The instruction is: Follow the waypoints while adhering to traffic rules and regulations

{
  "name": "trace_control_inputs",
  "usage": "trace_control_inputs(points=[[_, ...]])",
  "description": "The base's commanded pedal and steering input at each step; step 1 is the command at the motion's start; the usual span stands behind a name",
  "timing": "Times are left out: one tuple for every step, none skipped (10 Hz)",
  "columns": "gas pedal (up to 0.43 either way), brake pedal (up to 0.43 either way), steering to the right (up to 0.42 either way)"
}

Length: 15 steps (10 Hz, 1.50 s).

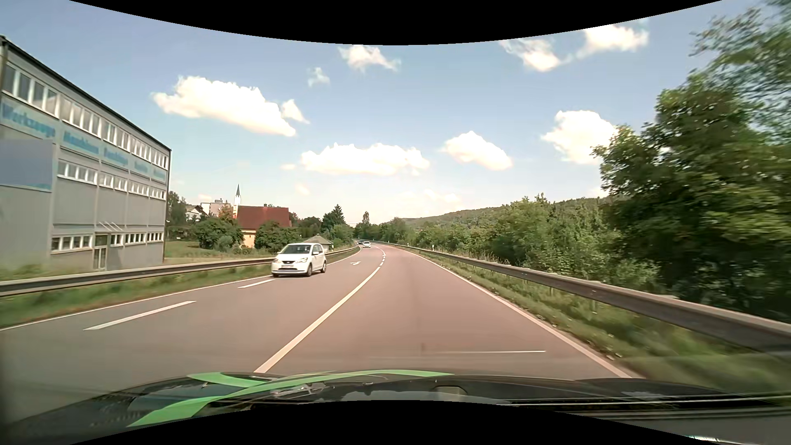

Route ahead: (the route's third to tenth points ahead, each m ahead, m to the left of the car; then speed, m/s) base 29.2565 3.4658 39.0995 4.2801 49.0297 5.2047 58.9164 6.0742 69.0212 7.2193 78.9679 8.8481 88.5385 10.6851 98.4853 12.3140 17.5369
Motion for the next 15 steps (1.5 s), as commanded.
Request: trace_control_inputs(points=[[0.248, 0.000, -0.002], [0.240, 0.000, -0.002], [0.228, 0.000, -0.002], [0.228, 0.000, -0.002], [0.228, 0.000, -0.005], [0.240, 0.000, -0.008], [0.240, 0.000, -0.009], [0.240, 0.000, -0.009], [0.240, 0.000, -0.014], [0.240, 0.000, -0.014], [0.228, 0.000, -0.014], [0.220, 0.000, -0.014], [0.189, 0.000, -0.014], [0.189, 0.000, -0.014], [0.197, 0.000, -0.014]])
